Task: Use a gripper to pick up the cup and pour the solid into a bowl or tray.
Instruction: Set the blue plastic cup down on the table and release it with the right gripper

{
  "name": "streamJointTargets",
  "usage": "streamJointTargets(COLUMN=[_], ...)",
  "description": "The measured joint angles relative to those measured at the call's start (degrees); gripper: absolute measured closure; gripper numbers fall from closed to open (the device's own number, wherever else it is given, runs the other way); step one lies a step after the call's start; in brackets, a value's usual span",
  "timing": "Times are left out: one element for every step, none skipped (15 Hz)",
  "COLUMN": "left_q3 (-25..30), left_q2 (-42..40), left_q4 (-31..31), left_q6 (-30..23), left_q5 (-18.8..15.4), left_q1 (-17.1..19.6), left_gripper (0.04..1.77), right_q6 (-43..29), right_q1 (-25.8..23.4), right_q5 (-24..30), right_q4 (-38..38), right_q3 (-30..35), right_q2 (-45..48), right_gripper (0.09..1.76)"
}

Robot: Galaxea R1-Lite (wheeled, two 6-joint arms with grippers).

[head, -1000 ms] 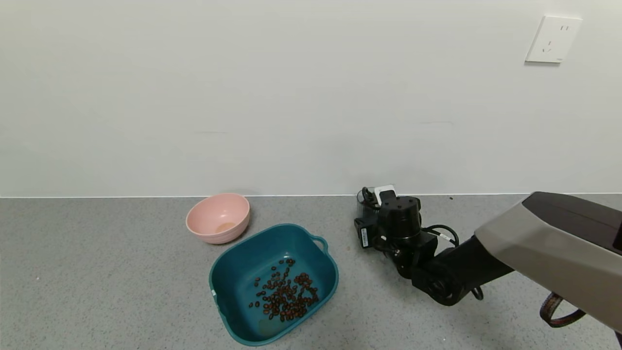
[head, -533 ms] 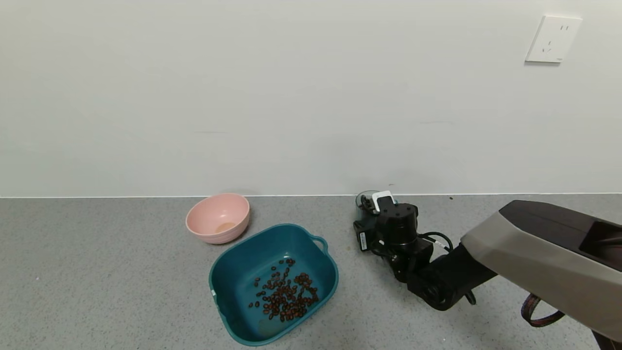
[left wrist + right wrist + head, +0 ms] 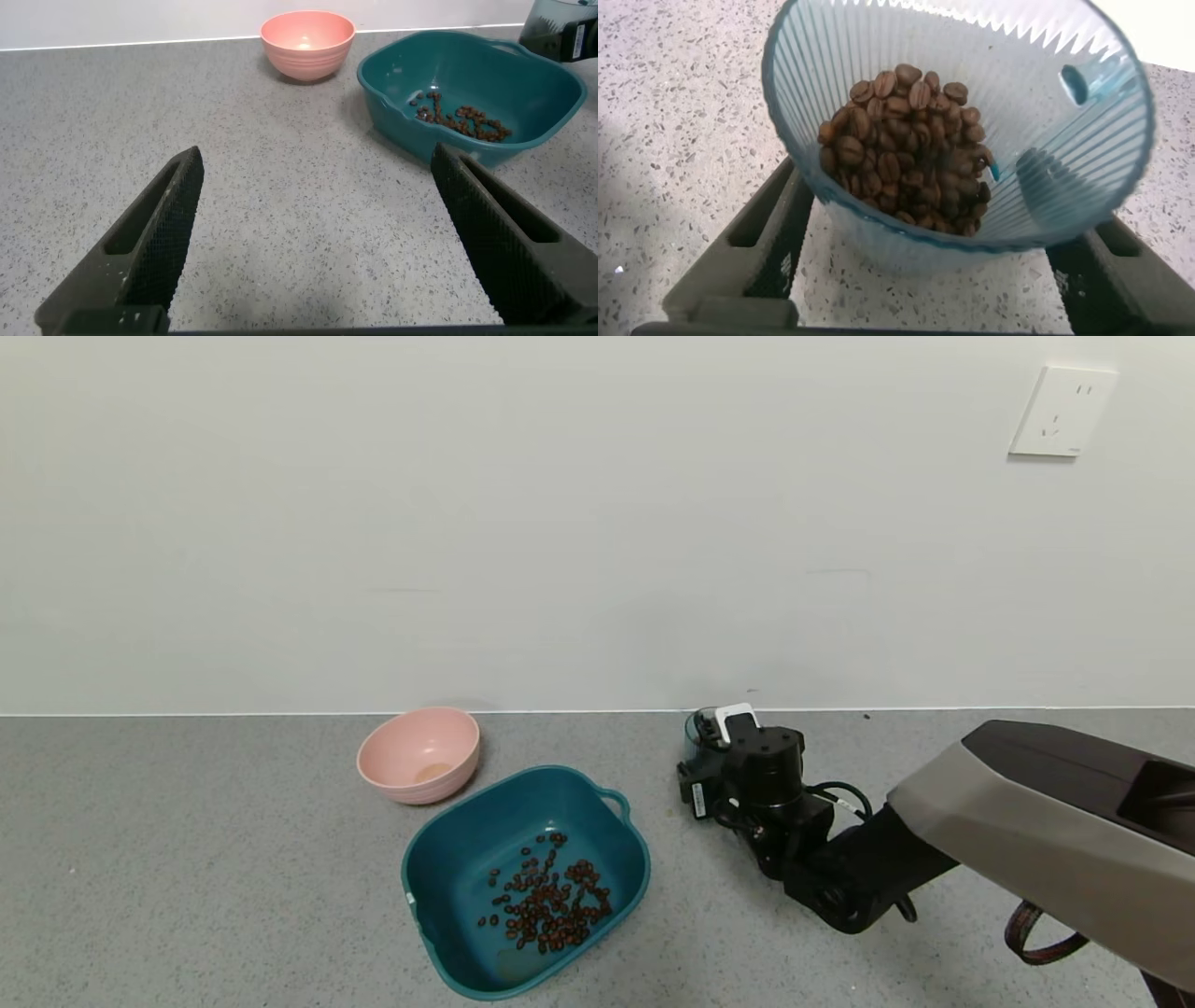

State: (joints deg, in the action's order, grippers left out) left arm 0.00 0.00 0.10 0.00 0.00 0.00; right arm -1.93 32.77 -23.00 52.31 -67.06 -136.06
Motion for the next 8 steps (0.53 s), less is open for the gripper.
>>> streamJointTargets(left_q3=[0.0,0.0,0.0,0.0,0.0,0.0,0.0,0.0], left_q2=[0.0,0.0,0.0,0.0,0.0,0.0,0.0,0.0], left_q4=[0.0,0.0,0.0,0.0,0.0,0.0,0.0,0.0], left_q6=[0.0,0.0,0.0,0.0,0.0,0.0,0.0,0.0], left_q5=[0.0,0.0,0.0,0.0,0.0,0.0,0.0,0.0], left_q1=[0.0,0.0,0.0,0.0,0.0,0.0,0.0,0.0], left_gripper=[0.06,0.06,0.06,0.06,0.06,0.06,0.06,0.06], right_q6=[-0.02,-0.07,-0.16,-0.33,-0.5,-0.82,-0.96,-1.01], right_q1=[0.06,0.11,0.11,0.06,-0.11,-0.35,-0.55,-0.68], right_q5=[0.21,0.93,1.58,2.28,3.08,3.96,4.64,5.18], right_q4=[-0.55,-1.12,-2.43,-4.18,-5.62,-6.4,-7.22,-8.4], right_q3=[0.13,0.24,0.39,0.63,0.91,1.3,1.77,2.38], right_q2=[0.39,0.91,1.52,2.18,2.93,3.64,4.44,5.3], right_gripper=[0.27,0.26,0.24,0.23,0.22,0.21,0.2,0.19])
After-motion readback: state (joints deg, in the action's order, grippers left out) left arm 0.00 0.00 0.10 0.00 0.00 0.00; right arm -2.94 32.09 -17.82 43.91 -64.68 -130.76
